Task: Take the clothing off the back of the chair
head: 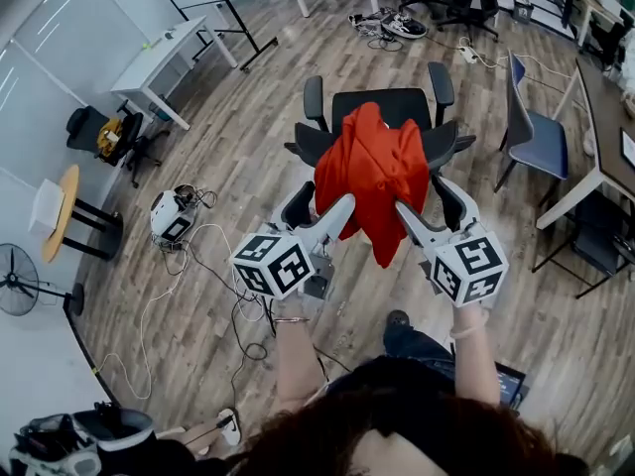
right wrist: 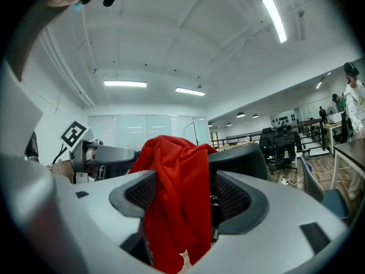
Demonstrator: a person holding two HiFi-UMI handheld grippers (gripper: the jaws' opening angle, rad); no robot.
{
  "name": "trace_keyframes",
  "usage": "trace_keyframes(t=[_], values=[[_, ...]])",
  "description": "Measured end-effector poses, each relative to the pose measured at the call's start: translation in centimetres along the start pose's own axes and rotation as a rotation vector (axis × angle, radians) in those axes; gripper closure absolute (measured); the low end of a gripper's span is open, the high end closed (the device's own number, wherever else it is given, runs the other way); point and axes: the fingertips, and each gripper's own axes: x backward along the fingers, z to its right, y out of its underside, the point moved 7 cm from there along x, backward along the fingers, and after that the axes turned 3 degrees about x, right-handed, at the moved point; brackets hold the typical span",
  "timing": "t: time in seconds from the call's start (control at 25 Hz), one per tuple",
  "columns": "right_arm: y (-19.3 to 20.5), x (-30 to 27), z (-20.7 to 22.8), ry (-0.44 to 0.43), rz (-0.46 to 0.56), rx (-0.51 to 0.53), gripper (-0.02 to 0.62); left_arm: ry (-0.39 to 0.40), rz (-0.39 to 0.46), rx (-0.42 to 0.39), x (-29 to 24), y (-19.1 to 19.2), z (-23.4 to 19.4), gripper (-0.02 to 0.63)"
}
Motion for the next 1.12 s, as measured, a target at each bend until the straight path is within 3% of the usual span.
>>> trace_keyframes(t=[0.16,0.44,0.56,0.64,0.72,0.92,1.12], values=[[0.7,-1.6,0.1,-0.03,-0.017,0.001,0.298,0.035,-0.055,0.046,-1.5,0.8,-0.7,0.212],[1.1,-4.1,1.3,-0.117,0.002,-0.042,0.299,0.132,-0.079,0.125,-4.8,1.1,-0.3,0.213],[1.2,-4.4,0.5,-0.199,0.009,-0.041,0.378,0.169,-0.093,0.139,-5.1,1.3,0.1,0.218],[0.9,-4.6,-0.1,-0.247,0.009,-0.049,0.459,0.191,-0.098,0.138,-5.0,1.0,0.4,0.264],[0.7,-4.7,-0.4,-0.265,0.005,-0.045,0.501,0.208,-0.102,0.127,-4.9,0.9,0.6,0.318],[0.7,-4.3,-0.7,-0.257,-0.013,-0.033,0.523,0.218,-0.118,0.091,-4.4,1.1,1.5,0.407],[0.6,-3.6,-1.5,-0.242,-0.017,-0.026,0.55,0.216,-0.128,0.039,-3.5,1.1,2.6,0.451]])
